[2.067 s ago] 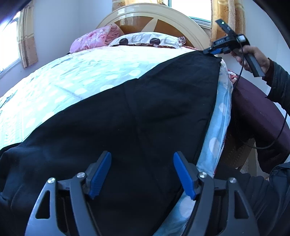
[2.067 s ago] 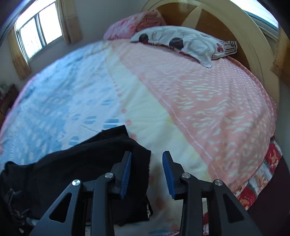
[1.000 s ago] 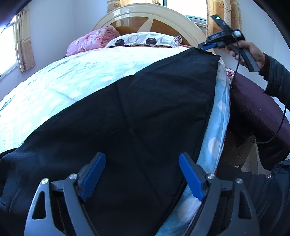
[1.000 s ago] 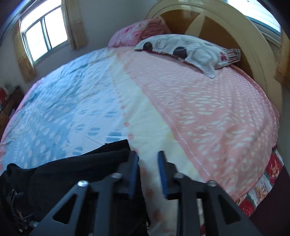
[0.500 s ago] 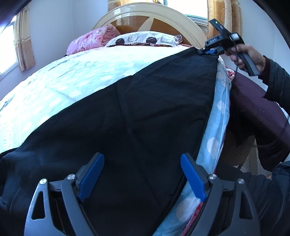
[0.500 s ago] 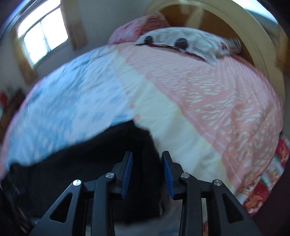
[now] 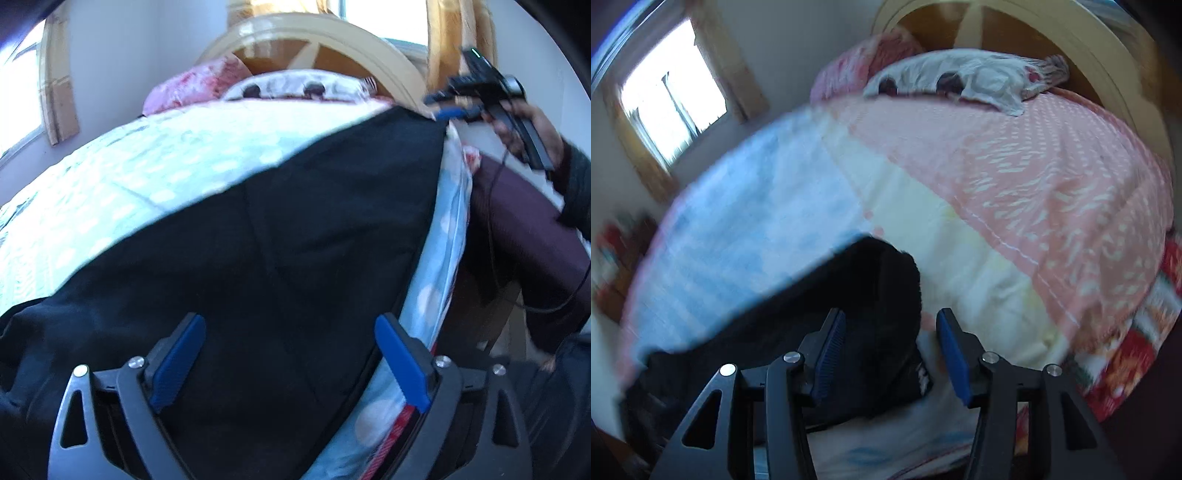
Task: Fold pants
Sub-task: 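Lift the folded pants edge with the right tool and fold it over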
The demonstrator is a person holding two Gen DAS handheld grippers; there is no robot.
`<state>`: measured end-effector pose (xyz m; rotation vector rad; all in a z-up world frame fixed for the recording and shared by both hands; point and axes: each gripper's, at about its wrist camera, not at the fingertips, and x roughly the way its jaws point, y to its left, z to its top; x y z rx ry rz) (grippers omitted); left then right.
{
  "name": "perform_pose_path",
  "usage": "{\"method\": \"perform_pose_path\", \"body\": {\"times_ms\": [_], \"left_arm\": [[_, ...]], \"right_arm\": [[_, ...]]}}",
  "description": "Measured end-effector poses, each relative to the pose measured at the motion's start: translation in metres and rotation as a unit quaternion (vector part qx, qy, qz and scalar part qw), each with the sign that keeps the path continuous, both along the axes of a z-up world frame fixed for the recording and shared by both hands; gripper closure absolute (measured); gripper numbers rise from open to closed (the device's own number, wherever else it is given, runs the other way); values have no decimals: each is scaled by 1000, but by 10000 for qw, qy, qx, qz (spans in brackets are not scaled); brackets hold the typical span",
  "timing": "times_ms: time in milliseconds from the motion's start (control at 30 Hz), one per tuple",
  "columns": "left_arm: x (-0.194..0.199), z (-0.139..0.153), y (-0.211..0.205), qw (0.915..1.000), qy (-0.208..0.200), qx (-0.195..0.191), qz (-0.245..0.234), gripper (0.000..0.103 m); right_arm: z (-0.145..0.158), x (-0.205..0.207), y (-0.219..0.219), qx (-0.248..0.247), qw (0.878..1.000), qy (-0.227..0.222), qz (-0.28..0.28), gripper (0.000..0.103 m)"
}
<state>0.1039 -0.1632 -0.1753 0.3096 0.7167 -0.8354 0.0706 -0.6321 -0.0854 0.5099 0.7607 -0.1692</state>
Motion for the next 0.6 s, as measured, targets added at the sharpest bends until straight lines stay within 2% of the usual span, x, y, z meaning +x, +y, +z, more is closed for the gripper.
{"method": "perform_pose_path", "body": {"times_ms": [133,233,300,433,600], "left_arm": [[6,6,6,9996,2,-191,215,7],[13,0,5,9994,134,-132,303,7],[14,-3,3,9993,186,-114,316,7],[15,-5,1,9993,195,-97,316,7],[17,-10,1,9992,224,-40,333,7]], "right_arm": [[1,-34,-3,616,9972,-361,-235,50],[-19,-46,-3,1469,9881,-409,-215,50],[-30,-48,4,1764,9834,-403,-154,50],[-41,-40,17,1810,9828,-371,-84,50],[-38,-27,18,1532,9865,-509,-266,50]]}}
